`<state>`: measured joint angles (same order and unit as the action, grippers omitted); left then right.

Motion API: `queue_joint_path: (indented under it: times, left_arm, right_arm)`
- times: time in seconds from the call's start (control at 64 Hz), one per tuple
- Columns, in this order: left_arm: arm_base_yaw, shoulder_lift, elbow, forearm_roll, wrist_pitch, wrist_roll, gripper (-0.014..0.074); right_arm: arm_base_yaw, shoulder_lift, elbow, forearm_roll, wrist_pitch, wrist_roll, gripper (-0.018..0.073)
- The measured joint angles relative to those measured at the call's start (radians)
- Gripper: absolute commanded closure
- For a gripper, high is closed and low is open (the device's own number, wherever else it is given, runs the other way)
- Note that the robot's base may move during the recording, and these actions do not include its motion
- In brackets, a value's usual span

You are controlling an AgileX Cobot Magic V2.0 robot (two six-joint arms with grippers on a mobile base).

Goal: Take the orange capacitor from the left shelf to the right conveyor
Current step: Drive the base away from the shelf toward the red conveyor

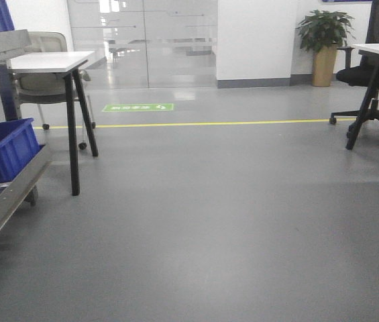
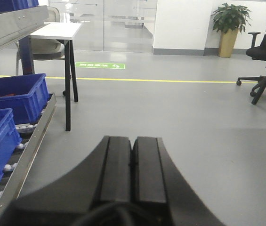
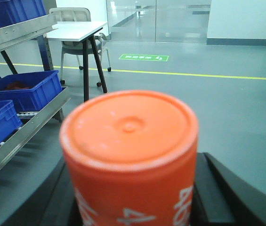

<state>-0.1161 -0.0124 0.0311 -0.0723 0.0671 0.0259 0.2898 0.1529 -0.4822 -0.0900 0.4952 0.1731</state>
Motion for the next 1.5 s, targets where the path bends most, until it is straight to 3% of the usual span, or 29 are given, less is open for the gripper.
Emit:
queue_joint_path:
  times: [1.501]
  left_arm:
    - [0.000, 0.000, 0.000, 0.000, 0.000, 0.000, 0.0723]
  right_arm:
    - [0.000, -0.001, 0.000, 0.000, 0.002, 0.000, 0.0423]
